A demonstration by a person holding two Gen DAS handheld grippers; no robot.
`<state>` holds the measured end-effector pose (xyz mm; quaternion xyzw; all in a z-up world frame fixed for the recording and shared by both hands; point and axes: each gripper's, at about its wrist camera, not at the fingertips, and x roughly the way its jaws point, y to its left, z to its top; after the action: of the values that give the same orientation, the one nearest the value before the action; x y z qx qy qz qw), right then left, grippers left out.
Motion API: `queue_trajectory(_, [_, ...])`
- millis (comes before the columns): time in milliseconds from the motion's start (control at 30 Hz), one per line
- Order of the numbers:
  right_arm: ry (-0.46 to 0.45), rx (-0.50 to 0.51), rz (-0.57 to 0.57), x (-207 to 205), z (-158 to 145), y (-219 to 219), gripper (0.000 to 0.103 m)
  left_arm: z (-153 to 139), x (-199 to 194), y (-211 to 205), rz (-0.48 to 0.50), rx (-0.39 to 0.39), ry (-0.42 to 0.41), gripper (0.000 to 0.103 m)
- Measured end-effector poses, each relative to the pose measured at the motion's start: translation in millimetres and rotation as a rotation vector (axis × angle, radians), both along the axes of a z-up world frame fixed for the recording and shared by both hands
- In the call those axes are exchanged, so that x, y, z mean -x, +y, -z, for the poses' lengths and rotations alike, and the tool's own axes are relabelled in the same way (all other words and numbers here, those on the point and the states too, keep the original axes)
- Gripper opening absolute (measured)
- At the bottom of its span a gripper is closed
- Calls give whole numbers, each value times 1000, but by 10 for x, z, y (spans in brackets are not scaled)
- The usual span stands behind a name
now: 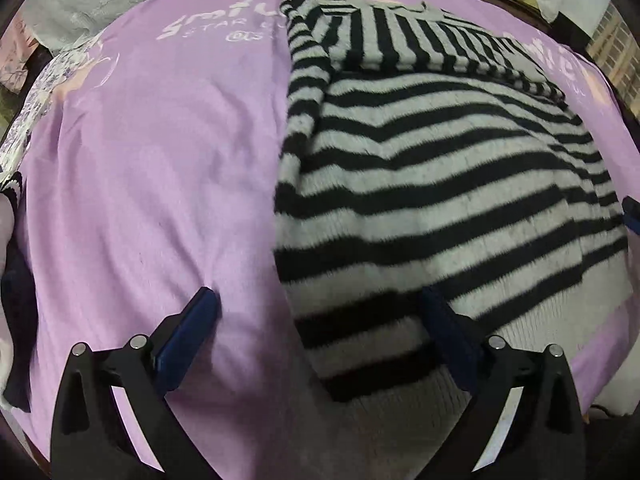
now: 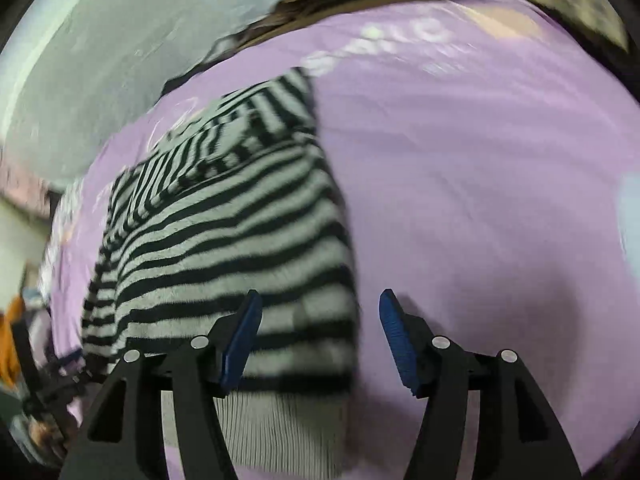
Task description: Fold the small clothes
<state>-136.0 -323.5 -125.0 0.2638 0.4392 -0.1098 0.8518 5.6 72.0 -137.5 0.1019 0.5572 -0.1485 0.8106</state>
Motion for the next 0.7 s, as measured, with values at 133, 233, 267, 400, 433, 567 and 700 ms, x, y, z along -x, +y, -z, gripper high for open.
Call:
queue_trajectory(133, [7,10,-82,-88,49,24,62,-8,36,-37,-49,-6,-15,99])
queue_trajectory(233, [-22,15,-178,-304,-16,-12,62,-66,57,-21,-159,-21,-22,99])
queue_trajectory(267, [-40,9,-211,-374,-57,-26,62,-104,80,-21,-207,-24,-27,99])
queue_trajectory(400, [-114,22,-339,-785,-202,46,62,-322,20,-88,-249,-28,-86,99])
queue_trajectory(433, [-122,28,-364,-919,-234,85,61,-390,-59,-128,-245,-41,-106,99])
queue_trajectory(567, [-203,69,-434,-1482,-462,340,55,-752,-626,-373,-222,23,-208,99])
queue_trajectory(700, [-213,54,-434,-1901,-554,543,39,-813,-1092,-752,-172,27,-249,99])
